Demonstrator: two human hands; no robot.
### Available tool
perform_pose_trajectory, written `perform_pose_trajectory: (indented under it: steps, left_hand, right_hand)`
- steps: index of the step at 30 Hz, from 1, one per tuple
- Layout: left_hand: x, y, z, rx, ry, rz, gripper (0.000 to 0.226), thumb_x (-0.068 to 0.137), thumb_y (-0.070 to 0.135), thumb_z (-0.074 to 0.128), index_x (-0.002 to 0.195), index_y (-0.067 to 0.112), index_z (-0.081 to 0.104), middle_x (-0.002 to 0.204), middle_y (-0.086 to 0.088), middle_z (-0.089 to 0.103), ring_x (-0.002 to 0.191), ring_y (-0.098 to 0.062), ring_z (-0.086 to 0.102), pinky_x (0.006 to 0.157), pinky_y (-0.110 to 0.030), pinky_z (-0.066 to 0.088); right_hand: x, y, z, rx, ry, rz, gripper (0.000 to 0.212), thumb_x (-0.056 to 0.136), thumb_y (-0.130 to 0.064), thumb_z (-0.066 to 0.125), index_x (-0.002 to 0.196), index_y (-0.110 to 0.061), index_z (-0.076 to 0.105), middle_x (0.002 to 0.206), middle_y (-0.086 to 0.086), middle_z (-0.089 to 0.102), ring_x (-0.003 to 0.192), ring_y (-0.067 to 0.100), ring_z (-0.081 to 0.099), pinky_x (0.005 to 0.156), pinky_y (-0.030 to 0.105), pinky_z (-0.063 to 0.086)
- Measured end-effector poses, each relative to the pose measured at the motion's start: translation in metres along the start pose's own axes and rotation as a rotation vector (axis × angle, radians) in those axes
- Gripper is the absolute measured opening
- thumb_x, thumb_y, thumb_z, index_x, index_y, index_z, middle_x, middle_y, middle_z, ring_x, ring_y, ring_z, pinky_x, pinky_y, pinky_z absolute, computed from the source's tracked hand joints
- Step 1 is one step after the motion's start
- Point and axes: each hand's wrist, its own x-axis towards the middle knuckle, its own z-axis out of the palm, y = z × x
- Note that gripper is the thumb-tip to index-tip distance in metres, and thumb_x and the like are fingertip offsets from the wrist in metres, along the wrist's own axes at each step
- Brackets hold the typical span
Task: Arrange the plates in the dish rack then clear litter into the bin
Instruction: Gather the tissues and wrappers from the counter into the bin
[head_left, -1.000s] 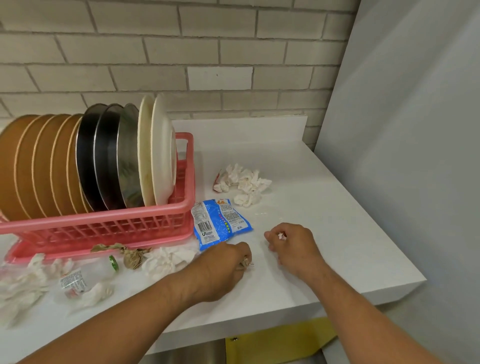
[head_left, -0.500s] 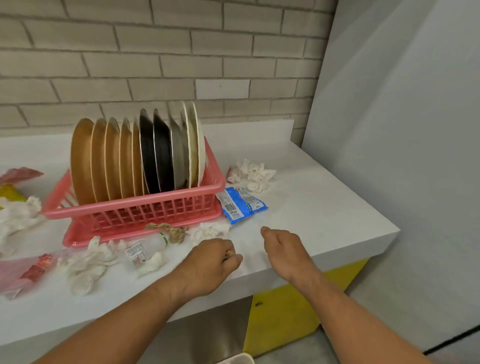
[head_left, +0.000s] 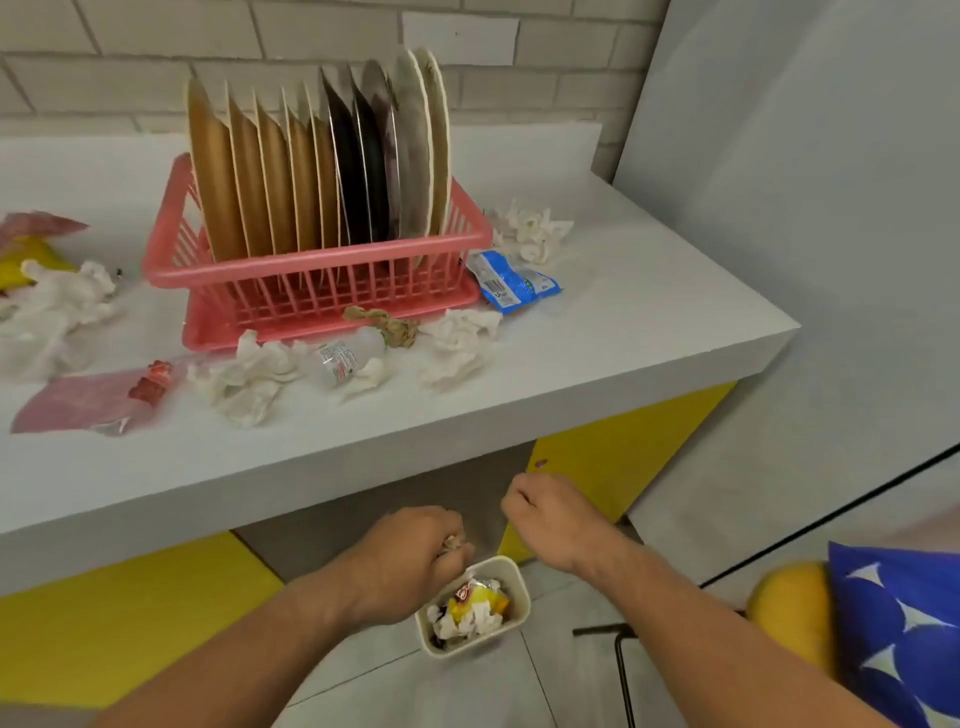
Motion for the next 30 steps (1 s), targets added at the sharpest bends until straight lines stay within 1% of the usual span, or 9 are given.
perform_pose_trajectory:
  steps: [5, 8, 11, 14, 19, 21, 24, 28, 30]
  left_hand:
    - [-0.002, -0.039, 0.072, -0.149, -0.047, -0.198, 0.037, 0.088, 0.051, 0.038, 0.076, 0.02, 0.056, 0.079, 0.006, 0.056, 0.074, -0.011, 0.053, 0.069, -0.033, 0.046]
    - [0.009, -0.073, 0.13, -0.184, -0.071, -0.287, 0.031, 0.088, 0.039, 0.033, 0.068, 0.02, 0.048, 0.076, 0.003, 0.053, 0.078, -0.016, 0.052, 0.073, -0.031, 0.043]
    - [0.026, -0.109, 0.199, -0.138, -0.098, -0.328, 0.025, 0.096, 0.027, 0.034, 0.08, 0.019, 0.053, 0.092, -0.005, 0.058, 0.09, -0.021, 0.055, 0.078, -0.03, 0.042]
    - [0.051, -0.141, 0.272, -0.116, -0.123, -0.34, 0.025, 0.097, 0.024, 0.035, 0.095, 0.015, 0.058, 0.103, -0.006, 0.059, 0.097, -0.022, 0.057, 0.084, -0.03, 0.043]
    - [0.108, -0.196, 0.389, -0.082, -0.21, -0.334, 0.032, 0.097, 0.03, 0.031, 0.113, 0.015, 0.055, 0.112, -0.007, 0.056, 0.107, -0.024, 0.054, 0.089, -0.032, 0.044]
    - [0.131, -0.21, 0.422, -0.103, -0.263, -0.362, 0.034, 0.099, 0.026, 0.033, 0.12, 0.008, 0.053, 0.121, -0.013, 0.053, 0.116, -0.03, 0.048, 0.093, -0.036, 0.043]
    - [0.154, -0.233, 0.458, 0.091, -0.368, -0.382, 0.038, 0.097, 0.02, 0.042, 0.132, 0.007, 0.047, 0.131, -0.015, 0.045, 0.121, -0.033, 0.045, 0.097, -0.039, 0.041]
    - [0.162, -0.269, 0.488, 0.122, -0.448, -0.335, 0.033, 0.095, 0.028, 0.047, 0.125, 0.016, 0.053, 0.142, -0.012, 0.036, 0.122, -0.037, 0.043, 0.096, -0.043, 0.043]
    - [0.159, -0.271, 0.48, 0.017, -0.344, -0.385, 0.032, 0.099, 0.03, 0.041, 0.126, 0.019, 0.053, 0.134, -0.009, 0.046, 0.12, -0.031, 0.047, 0.093, -0.038, 0.043]
  right_hand:
    - [0.01, 0.063, 0.061, 0.056, -0.092, 0.181, 0.035, 0.092, -0.019, 0.043, 0.057, -0.015, 0.04, 0.063, -0.001, 0.045, 0.067, 0.019, 0.043, 0.057, 0.031, 0.032]
    - [0.016, 0.108, 0.102, 0.078, -0.118, 0.292, 0.029, 0.092, -0.022, 0.042, 0.065, -0.012, 0.049, 0.073, 0.004, 0.054, 0.065, 0.017, 0.047, 0.055, 0.03, 0.036]
    - [0.027, 0.155, 0.15, 0.074, -0.141, 0.339, 0.022, 0.096, -0.025, 0.042, 0.085, -0.014, 0.058, 0.089, 0.004, 0.063, 0.075, 0.017, 0.057, 0.061, 0.029, 0.046]
    - [0.044, 0.205, 0.202, 0.031, -0.14, 0.337, 0.021, 0.099, -0.028, 0.04, 0.1, -0.016, 0.058, 0.096, 0.005, 0.065, 0.082, 0.018, 0.062, 0.064, 0.028, 0.047]
    - [0.072, 0.281, 0.286, 0.037, -0.166, 0.328, 0.018, 0.1, -0.033, 0.044, 0.097, -0.022, 0.058, 0.093, 0.0, 0.065, 0.079, 0.014, 0.06, 0.072, 0.028, 0.052]
    - [0.081, 0.309, 0.313, 0.045, -0.191, 0.311, 0.017, 0.099, -0.033, 0.046, 0.092, -0.024, 0.058, 0.082, -0.006, 0.061, 0.069, 0.009, 0.055, 0.067, 0.026, 0.05]
    - [0.098, 0.338, 0.342, 0.043, -0.211, 0.271, 0.017, 0.097, -0.032, 0.05, 0.085, -0.025, 0.058, 0.07, -0.01, 0.055, 0.058, 0.005, 0.049, 0.055, 0.019, 0.042]
    - [0.124, 0.355, 0.363, -0.002, -0.23, 0.226, 0.01, 0.095, -0.034, 0.056, 0.087, -0.027, 0.056, 0.075, -0.008, 0.056, 0.063, 0.007, 0.051, 0.056, 0.016, 0.041]
    - [0.142, 0.355, 0.369, -0.014, -0.233, 0.217, 0.011, 0.092, -0.037, 0.059, 0.09, -0.027, 0.058, 0.084, -0.005, 0.06, 0.074, 0.012, 0.057, 0.065, 0.023, 0.047]
